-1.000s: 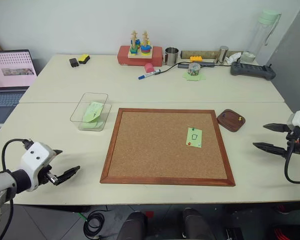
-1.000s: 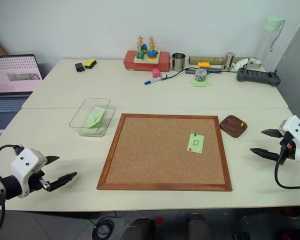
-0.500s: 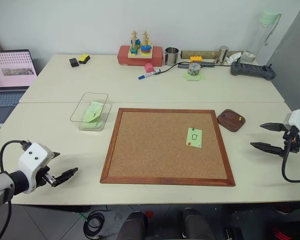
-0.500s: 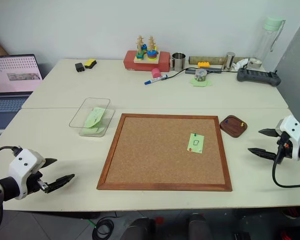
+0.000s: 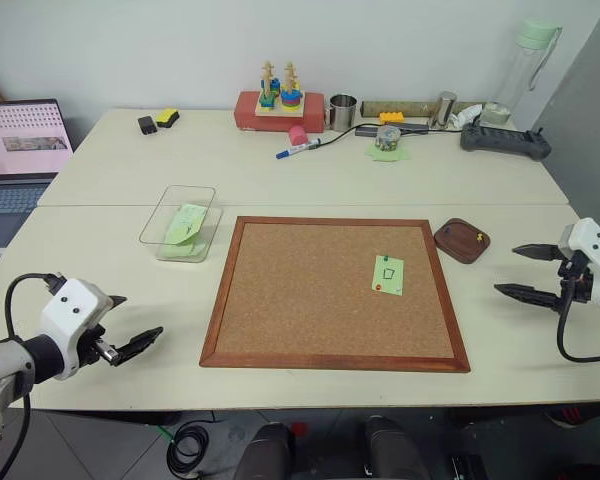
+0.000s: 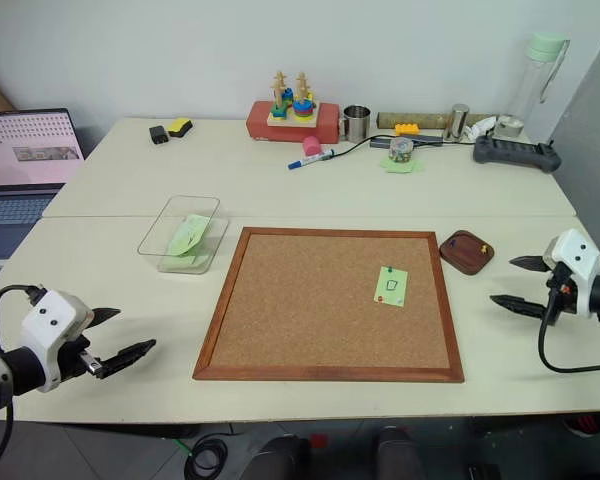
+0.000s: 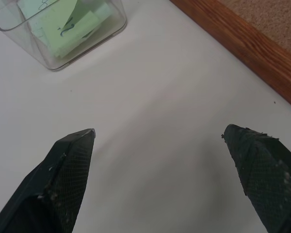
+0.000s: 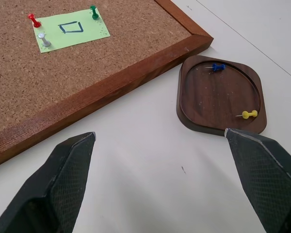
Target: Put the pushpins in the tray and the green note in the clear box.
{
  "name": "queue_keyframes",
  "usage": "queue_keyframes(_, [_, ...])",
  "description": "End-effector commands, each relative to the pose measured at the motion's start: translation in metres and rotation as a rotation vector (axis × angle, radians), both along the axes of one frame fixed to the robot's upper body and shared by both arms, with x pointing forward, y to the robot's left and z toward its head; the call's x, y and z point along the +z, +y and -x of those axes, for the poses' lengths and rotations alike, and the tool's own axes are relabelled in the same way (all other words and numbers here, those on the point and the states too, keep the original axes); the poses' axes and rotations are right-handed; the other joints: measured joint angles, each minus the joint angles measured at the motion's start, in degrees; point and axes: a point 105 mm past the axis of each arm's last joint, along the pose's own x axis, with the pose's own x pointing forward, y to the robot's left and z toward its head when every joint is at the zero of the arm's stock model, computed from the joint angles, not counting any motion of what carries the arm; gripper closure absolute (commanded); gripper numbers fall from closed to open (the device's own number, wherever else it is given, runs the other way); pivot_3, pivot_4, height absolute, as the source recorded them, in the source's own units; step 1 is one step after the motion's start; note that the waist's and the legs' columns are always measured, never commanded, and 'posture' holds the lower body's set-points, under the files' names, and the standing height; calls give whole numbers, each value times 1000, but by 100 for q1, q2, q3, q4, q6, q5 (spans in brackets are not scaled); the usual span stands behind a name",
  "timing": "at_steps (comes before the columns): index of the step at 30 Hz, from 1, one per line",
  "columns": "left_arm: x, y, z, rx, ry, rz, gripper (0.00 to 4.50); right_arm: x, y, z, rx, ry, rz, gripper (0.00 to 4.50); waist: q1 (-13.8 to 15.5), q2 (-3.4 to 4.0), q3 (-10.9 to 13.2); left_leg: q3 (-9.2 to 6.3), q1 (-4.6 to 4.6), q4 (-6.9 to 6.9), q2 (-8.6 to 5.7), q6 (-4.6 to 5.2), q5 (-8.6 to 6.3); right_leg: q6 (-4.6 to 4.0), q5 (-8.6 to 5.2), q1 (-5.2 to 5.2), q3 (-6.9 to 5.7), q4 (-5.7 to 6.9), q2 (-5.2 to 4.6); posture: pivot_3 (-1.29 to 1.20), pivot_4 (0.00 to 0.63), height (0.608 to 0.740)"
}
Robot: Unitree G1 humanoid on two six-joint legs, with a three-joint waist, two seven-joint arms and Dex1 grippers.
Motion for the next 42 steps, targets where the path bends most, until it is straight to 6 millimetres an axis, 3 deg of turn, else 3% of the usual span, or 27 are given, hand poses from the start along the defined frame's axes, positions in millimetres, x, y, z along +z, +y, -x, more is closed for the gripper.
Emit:
queue_keyframes(1, [22, -21, -12, -65, -88, 27, 0, 10, 7, 0, 20, -37, -1, 9, 2, 0, 0, -1, 0, 1, 0, 0, 0, 1, 0, 0, -1, 0, 0, 0, 150, 740])
queue_keyframes(2, [23, -29, -15, -98, -92, 33, 0, 10, 10, 1, 26, -37, -7, 9, 3, 0, 0, -1, 0, 1, 0, 0, 0, 2, 1, 1, -1, 0, 1, 0, 150, 740])
queue_keyframes(11, [27, -114, -40, -413, -116, 40, 1926, 11, 39, 13, 82, -52, -6, 0, 29, 0, 0, -2, -1, 4, -13, 0, 1, 6, 7, 4, 1, 2, 12, 0, 150, 740])
queue_keyframes(13, [27, -122, -43, -439, -120, 51, 2208, 12, 43, 16, 97, -51, -1, 0, 26, 0, 0, -2, -2, 8, -16, 0, 1, 10, 9, 5, 2, 1, 12, 0, 150, 740])
queue_keyframes(18, [13, -183, -52, -590, -116, 151, 3130, 15, 71, 15, 153, -59, -30, 0, 23, 1, 0, -2, -3, 13, -21, 1, 1, 14, 9, 7, 0, 6, 12, 0, 150, 740])
queue_keyframes(24, [-10, -222, -57, -671, -75, 216, 4360, 10, 90, 6, 169, -59, -50, 0, 7, -4, 3, -5, -4, 21, -24, 1, 1, 20, 11, 10, 1, 6, 12, 0, 150, 740])
queue_keyframes(31, [-35, -238, -68, -669, -64, 214, 4460, 2, 117, -22, 172, -53, -82, 0, 12, -4, 3, -7, -5, 25, -29, 2, 1, 20, 12, 11, 1, 7, 11, 0, 150, 740])
queue_keyframes(35, [-56, -237, -63, -683, 2, 193, 4460, -9, 132, -47, 159, -57, -67, 0, 13, -4, 2, -12, -6, 25, -33, 2, 2, 21, 12, 11, 1, 6, 10, 0, 150, 740])
queue_keyframes(42, [-60, -235, -64, -652, -4, 203, 4460, -19, 145, -78, 127, -97, -76, 0, 4, 1, -5, -14, 0, 27, -36, 2, 2, 25, 16, 12, 5, 11, 8, 0, 150, 740])
